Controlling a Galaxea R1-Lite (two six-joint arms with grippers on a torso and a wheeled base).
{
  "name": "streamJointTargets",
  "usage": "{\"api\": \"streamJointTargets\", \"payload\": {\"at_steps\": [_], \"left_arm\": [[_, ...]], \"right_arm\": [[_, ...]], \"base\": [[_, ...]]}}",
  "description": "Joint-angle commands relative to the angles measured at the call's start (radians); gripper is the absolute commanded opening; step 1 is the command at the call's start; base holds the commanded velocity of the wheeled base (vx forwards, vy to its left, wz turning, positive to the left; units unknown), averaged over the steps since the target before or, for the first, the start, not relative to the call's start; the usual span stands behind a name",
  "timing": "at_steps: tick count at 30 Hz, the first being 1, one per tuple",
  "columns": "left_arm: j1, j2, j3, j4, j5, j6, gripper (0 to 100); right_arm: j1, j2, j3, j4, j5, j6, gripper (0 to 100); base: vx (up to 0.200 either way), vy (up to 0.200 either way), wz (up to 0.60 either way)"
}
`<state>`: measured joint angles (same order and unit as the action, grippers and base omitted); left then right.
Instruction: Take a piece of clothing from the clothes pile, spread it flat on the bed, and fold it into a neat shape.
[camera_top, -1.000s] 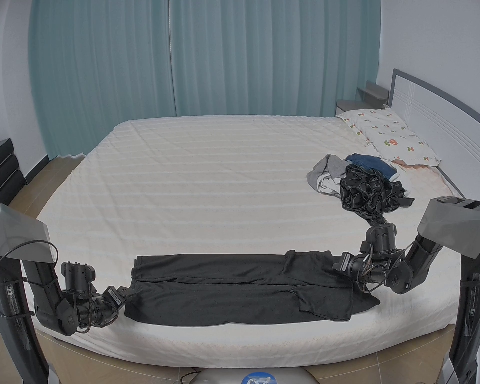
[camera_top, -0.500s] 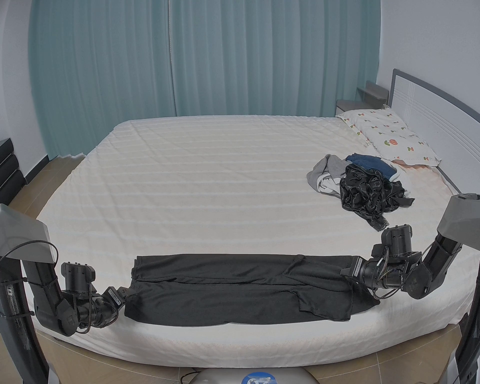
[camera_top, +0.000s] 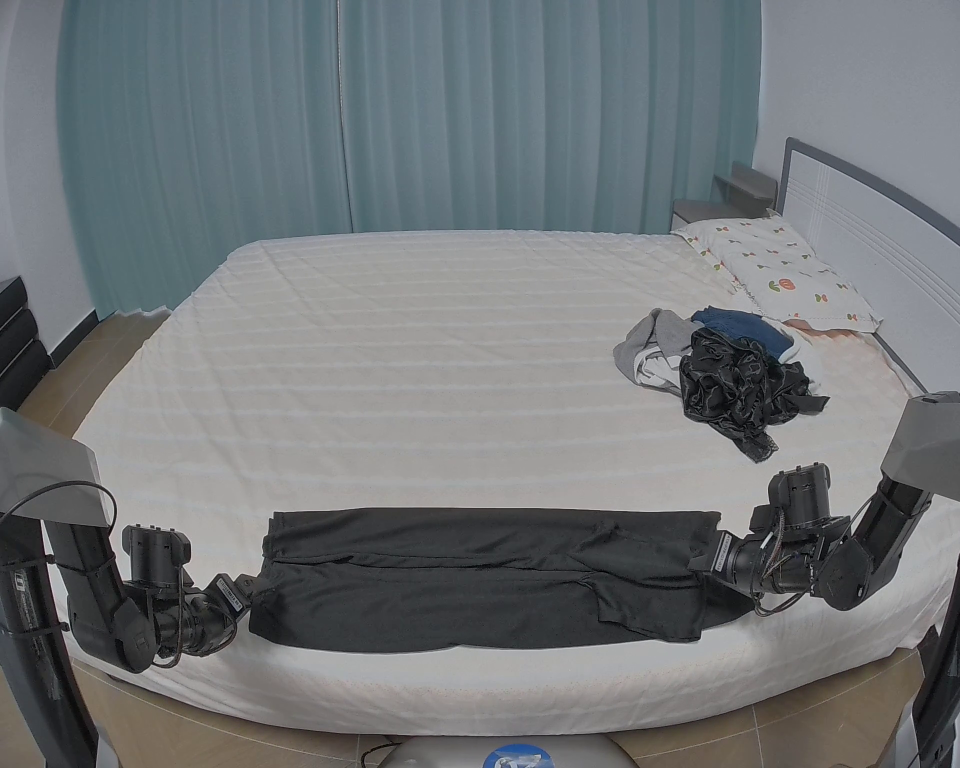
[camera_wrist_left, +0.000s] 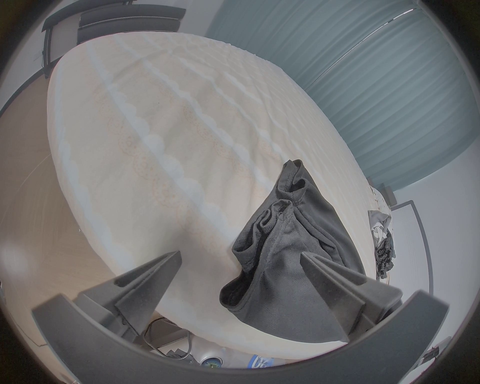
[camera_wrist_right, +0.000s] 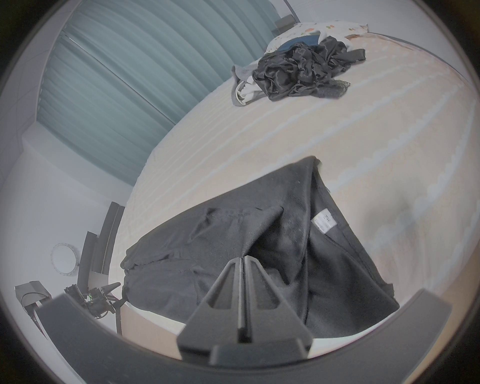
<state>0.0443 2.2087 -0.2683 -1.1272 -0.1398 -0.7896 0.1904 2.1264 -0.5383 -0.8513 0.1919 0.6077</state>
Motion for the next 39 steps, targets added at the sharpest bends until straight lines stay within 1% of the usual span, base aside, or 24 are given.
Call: {"api": "streamJointTargets", "payload": {"at_steps": [1, 3, 6, 7, 9, 10, 11, 13, 14, 16, 17, 18, 21, 26, 32, 35, 36, 38, 39], "left_arm": [[0.000, 0.002, 0.000, 0.000, -0.001, -0.002, 100], [0.000, 0.002, 0.000, 0.000, -0.001, -0.002, 100], [0.000, 0.002, 0.000, 0.000, -0.001, -0.002, 100], [0.000, 0.002, 0.000, 0.000, -0.001, -0.002, 100], [0.000, 0.002, 0.000, 0.000, -0.001, -0.002, 100], [0.000, 0.002, 0.000, 0.000, 0.000, -0.002, 100], [0.000, 0.002, 0.000, 0.000, 0.000, -0.002, 100], [0.000, 0.002, 0.000, 0.000, -0.001, -0.002, 100], [0.000, 0.002, 0.000, 0.000, -0.001, -0.002, 100], [0.000, 0.002, 0.000, 0.000, -0.001, -0.002, 100], [0.000, 0.002, 0.000, 0.000, -0.001, -0.002, 100], [0.000, 0.002, 0.000, 0.000, -0.001, -0.002, 100], [0.000, 0.002, 0.000, 0.000, -0.001, -0.002, 100], [0.000, 0.003, -0.002, 0.000, -0.001, -0.002, 100], [0.000, 0.002, -0.003, 0.000, -0.001, -0.003, 100], [0.000, 0.002, -0.002, 0.000, -0.001, -0.003, 100], [0.000, 0.002, -0.003, 0.000, -0.001, -0.003, 100], [0.000, 0.002, -0.003, 0.000, -0.001, -0.003, 100], [0.000, 0.002, -0.005, 0.000, -0.001, -0.005, 100]], "right_arm": [[0.001, -0.002, 0.000, -0.005, -0.023, 0.017, 100], [0.006, -0.017, 0.003, -0.005, -0.045, 0.044, 100], [0.018, -0.060, 0.006, 0.008, -0.081, 0.115, 100], [0.040, -0.088, 0.014, 0.012, -0.106, 0.187, 100], [0.058, -0.098, 0.018, 0.014, -0.118, 0.225, 100], [0.095, -0.112, 0.023, 0.020, -0.143, 0.299, 100], [0.110, -0.112, 0.021, 0.021, -0.155, 0.328, 100], [0.123, -0.111, 0.020, 0.024, -0.164, 0.348, 100], [0.146, -0.098, 0.014, 0.037, -0.183, 0.376, 100], [0.164, -0.079, 0.003, 0.057, -0.203, 0.405, 100], [0.165, -0.077, 0.001, 0.058, -0.204, 0.408, 100], [0.181, -0.065, -0.014, 0.081, -0.215, 0.432, 100], [0.196, -0.054, -0.034, 0.107, -0.226, 0.466, 100], [0.199, 0.010, -0.089, 0.121, -0.246, 0.508, 100], [0.201, 0.078, -0.135, 0.120, -0.253, 0.520, 100], [0.199, 0.090, -0.158, 0.121, -0.269, 0.532, 100], [0.199, 0.101, -0.172, 0.121, -0.285, 0.540, 100], [0.201, 0.110, -0.180, 0.123, -0.298, 0.538, 100], [0.201, 0.113, -0.180, 0.123, -0.307, 0.538, 0]], "base": [[0.000, 0.000, 0.00], [0.000, 0.000, 0.00], [0.000, 0.000, 0.00], [0.000, 0.000, 0.00], [0.000, 0.000, 0.00], [0.000, 0.000, 0.00], [0.000, 0.000, 0.00], [0.000, 0.000, 0.00], [0.000, 0.000, 0.00], [0.000, 0.000, 0.00], [0.000, 0.000, 0.00], [0.000, 0.000, 0.00], [0.000, 0.000, 0.00], [0.000, 0.000, 0.00], [0.000, 0.000, 0.00], [0.000, 0.000, 0.00], [0.000, 0.000, 0.00], [0.000, 0.000, 0.00], [0.000, 0.000, 0.00]]}}
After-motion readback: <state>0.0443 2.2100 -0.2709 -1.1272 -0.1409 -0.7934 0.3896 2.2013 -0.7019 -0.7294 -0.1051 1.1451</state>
